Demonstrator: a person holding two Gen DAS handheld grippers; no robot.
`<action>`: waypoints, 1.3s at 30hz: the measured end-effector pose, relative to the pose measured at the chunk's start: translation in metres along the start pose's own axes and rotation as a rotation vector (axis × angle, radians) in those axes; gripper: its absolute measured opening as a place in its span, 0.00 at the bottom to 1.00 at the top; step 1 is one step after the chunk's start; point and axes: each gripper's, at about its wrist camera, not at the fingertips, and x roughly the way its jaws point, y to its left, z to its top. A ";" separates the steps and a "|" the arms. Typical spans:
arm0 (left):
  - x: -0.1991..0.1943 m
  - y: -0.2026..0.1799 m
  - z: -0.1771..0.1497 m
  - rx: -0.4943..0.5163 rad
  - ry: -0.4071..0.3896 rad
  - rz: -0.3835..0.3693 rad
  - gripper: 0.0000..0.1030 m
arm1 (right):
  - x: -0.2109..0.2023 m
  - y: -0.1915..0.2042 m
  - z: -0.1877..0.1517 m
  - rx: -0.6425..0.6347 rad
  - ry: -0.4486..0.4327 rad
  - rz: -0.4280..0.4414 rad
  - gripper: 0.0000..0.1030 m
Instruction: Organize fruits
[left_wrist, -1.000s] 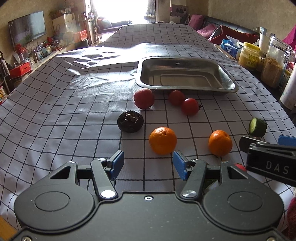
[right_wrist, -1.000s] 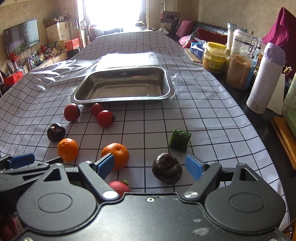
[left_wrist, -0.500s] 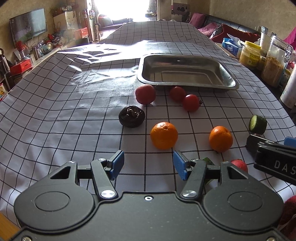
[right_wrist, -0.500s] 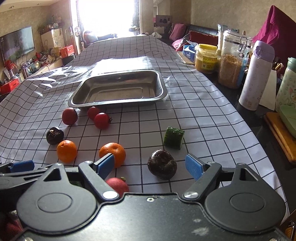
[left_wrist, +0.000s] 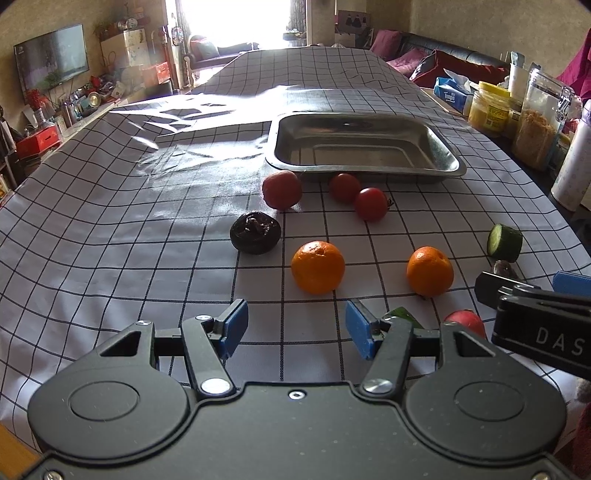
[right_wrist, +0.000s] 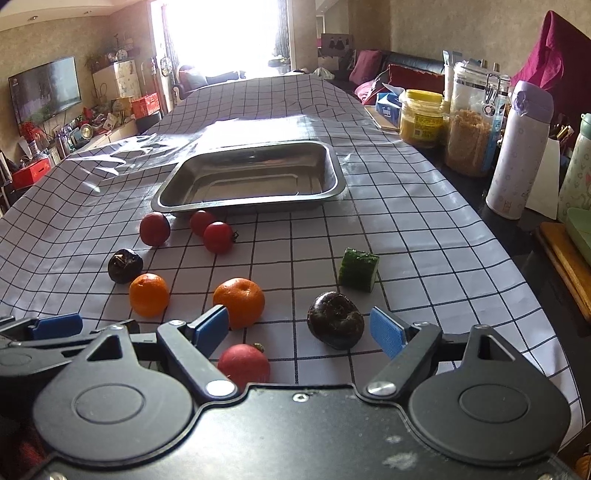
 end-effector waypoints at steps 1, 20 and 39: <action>0.000 0.000 0.000 0.001 0.003 -0.004 0.61 | 0.001 -0.001 0.000 0.001 0.004 0.001 0.83; 0.024 0.026 0.051 -0.030 0.117 -0.137 0.60 | 0.032 -0.021 0.053 0.020 0.138 0.087 0.82; 0.101 0.039 0.135 -0.076 0.153 -0.061 0.60 | 0.109 0.016 0.125 0.011 0.298 0.169 0.81</action>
